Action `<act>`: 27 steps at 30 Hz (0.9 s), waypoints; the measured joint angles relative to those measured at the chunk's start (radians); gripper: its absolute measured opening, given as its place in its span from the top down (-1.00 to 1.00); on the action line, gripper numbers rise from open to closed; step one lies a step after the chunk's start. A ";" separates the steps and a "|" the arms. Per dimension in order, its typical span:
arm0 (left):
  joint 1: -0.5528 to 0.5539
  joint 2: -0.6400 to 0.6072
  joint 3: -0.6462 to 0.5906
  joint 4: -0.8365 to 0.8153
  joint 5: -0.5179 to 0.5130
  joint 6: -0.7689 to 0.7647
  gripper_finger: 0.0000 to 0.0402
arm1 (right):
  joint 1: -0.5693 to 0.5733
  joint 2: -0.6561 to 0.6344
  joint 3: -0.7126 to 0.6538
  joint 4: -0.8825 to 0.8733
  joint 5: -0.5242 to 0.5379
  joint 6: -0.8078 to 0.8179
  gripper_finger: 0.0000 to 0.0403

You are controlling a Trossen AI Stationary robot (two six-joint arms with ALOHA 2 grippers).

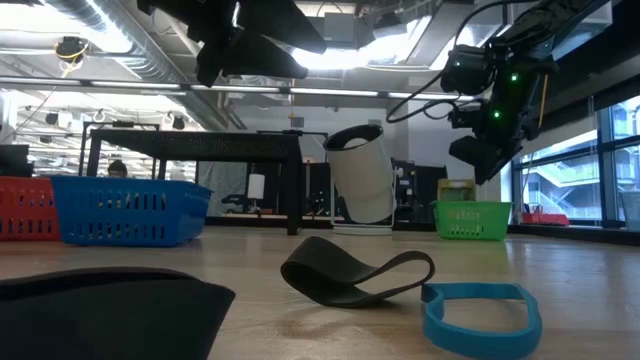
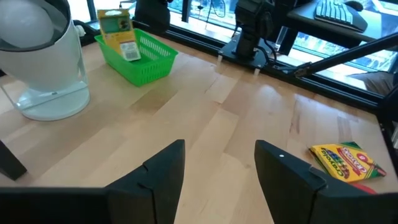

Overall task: Pick & Place Office Desk Supplies
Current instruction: Put the yellow crayon box into the green bin

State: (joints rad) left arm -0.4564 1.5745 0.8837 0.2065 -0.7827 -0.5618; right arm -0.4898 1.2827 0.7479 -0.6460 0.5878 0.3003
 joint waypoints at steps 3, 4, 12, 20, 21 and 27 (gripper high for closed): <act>0.000 0.000 0.000 0.000 0.000 -0.002 0.06 | 0.001 0.000 0.001 -0.009 -0.005 -0.002 0.40; 0.000 0.000 0.000 0.000 0.000 -0.004 0.07 | 0.001 0.000 0.003 -0.021 -0.005 -0.002 0.40; 0.000 0.000 0.000 0.000 0.000 -0.004 0.06 | 0.049 -0.009 0.067 -0.179 -0.005 0.019 0.45; 0.000 0.000 0.000 0.000 0.000 -0.004 0.06 | 0.227 -0.110 0.097 -0.290 -0.111 0.161 0.50; 0.000 0.000 0.000 0.000 0.000 -0.004 0.06 | 0.253 -0.125 0.097 -0.296 -0.149 0.187 0.50; 0.000 0.000 0.000 0.000 0.013 -0.003 0.06 | 0.512 -0.172 0.074 -0.285 -0.334 0.330 0.50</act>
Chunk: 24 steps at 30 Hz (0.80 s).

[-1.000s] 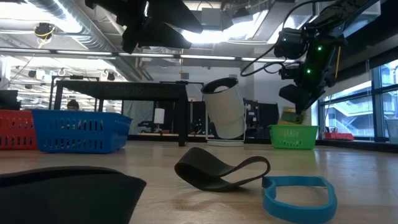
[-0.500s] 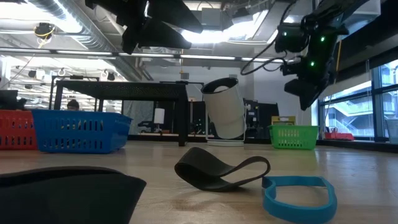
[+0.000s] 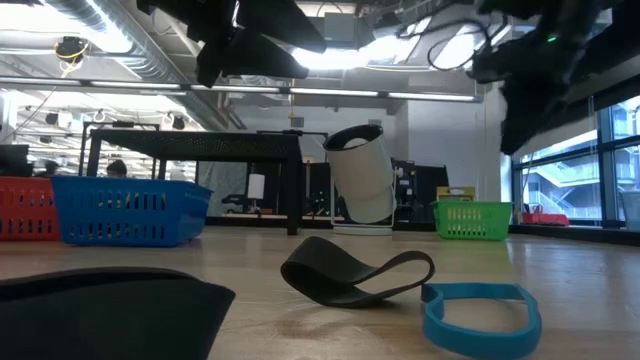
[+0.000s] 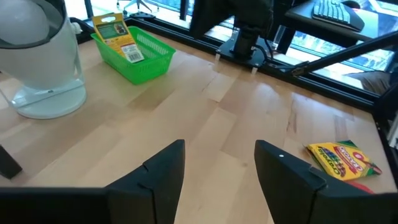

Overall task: Pick & Place Office Desk Supplies
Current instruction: Put the yellow crayon box into the green bin

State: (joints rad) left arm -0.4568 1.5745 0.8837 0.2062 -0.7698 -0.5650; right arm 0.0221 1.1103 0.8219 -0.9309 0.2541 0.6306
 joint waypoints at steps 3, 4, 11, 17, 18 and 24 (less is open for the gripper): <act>-0.001 0.000 0.000 0.000 0.018 0.001 0.06 | 0.154 0.000 -0.036 0.050 -0.051 0.031 0.50; -0.001 0.000 0.000 0.000 0.022 0.001 0.07 | 0.203 0.000 -0.053 0.087 -0.080 0.041 0.50; -0.001 0.000 0.000 0.000 0.033 0.001 0.06 | 0.461 0.000 -0.187 0.442 -0.256 0.031 0.51; -0.001 0.000 0.000 0.000 0.037 -0.003 0.07 | 0.556 0.005 -0.311 0.664 -0.292 0.037 0.51; -0.001 0.000 0.000 0.000 0.037 -0.011 0.08 | 0.561 0.012 -0.336 0.710 -0.293 0.051 0.51; -0.001 0.000 0.000 0.000 0.038 -0.017 0.08 | 0.566 0.116 -0.427 0.988 -0.350 0.103 0.45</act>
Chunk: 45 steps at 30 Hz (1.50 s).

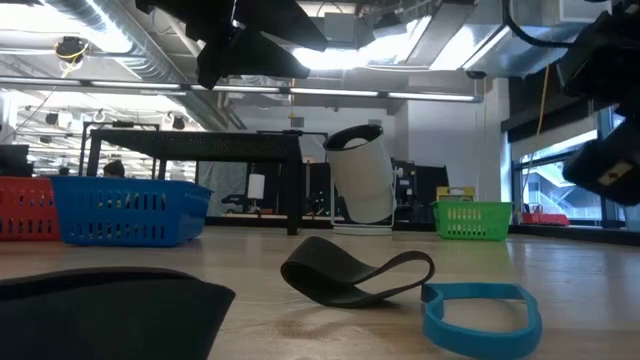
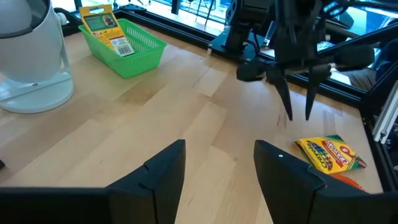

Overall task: Pick & Place Office Desk Supplies
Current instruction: Put the yellow crayon box into the green bin

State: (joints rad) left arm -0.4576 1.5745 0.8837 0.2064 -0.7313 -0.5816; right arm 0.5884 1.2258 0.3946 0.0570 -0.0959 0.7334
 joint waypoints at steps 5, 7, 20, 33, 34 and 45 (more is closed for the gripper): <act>0.000 0.000 0.000 0.000 0.002 0.000 0.08 | 0.001 0.104 0.000 0.127 -0.032 -0.014 0.28; 0.000 0.000 0.000 0.000 0.008 -0.001 0.08 | 0.001 0.145 0.000 0.151 -0.061 -0.033 0.20; 0.000 0.000 0.000 0.000 0.019 -0.008 0.08 | 0.000 0.314 0.003 0.281 -0.097 -0.170 0.10; -0.002 0.000 0.000 0.000 0.023 -0.008 0.08 | 0.021 0.400 0.005 0.378 -0.122 -0.157 0.52; -0.002 0.000 0.000 0.000 0.023 -0.008 0.08 | 0.021 0.400 0.005 0.378 -0.120 -0.158 0.58; -0.002 0.000 0.000 0.000 0.024 -0.008 0.08 | 0.023 0.403 0.003 0.374 -0.122 -0.177 0.95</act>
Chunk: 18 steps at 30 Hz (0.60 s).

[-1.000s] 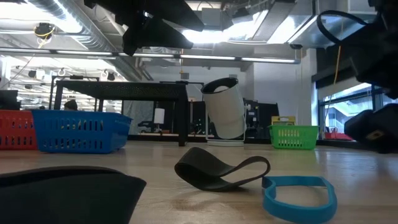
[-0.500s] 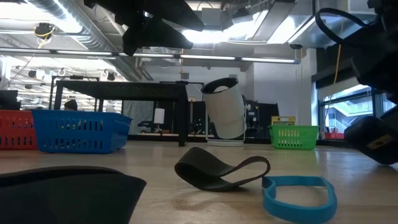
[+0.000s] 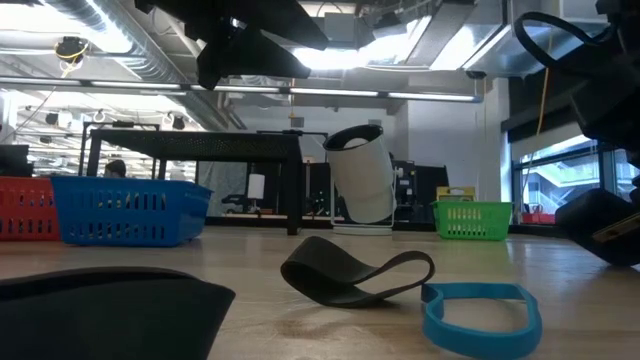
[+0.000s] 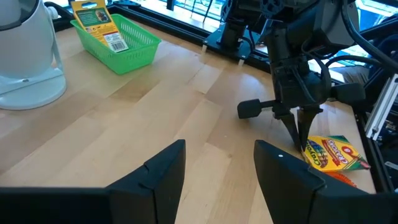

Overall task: Pick & Place Office Desk Supplies
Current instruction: Put the yellow crayon box into the green bin

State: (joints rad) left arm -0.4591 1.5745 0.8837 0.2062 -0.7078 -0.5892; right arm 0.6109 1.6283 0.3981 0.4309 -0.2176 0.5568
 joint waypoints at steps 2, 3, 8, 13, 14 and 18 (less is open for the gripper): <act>0.000 0.000 0.000 0.000 0.000 0.000 0.08 | 0.000 0.000 0.000 0.000 0.000 0.000 0.96; 0.000 0.000 0.000 0.000 0.000 0.000 0.08 | 0.000 -0.002 0.000 -0.001 0.000 0.000 0.97; 0.000 0.000 0.000 0.000 0.000 0.000 0.08 | 0.000 -0.036 0.009 -0.029 -0.011 0.003 0.98; 0.000 0.000 0.000 0.000 0.000 0.006 0.08 | -0.001 -0.100 0.015 -0.023 -0.005 -0.015 0.98; 0.000 0.000 0.000 0.000 0.001 0.008 0.08 | -0.002 -0.114 0.015 -0.022 0.009 -0.017 0.99; 0.000 0.000 0.000 0.000 0.002 0.009 0.08 | -0.002 -0.187 0.015 -0.020 0.106 -0.058 0.99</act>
State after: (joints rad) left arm -0.4591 1.5745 0.8837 0.2062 -0.7063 -0.5804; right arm 0.6094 1.4415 0.4133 0.4107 -0.1120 0.4986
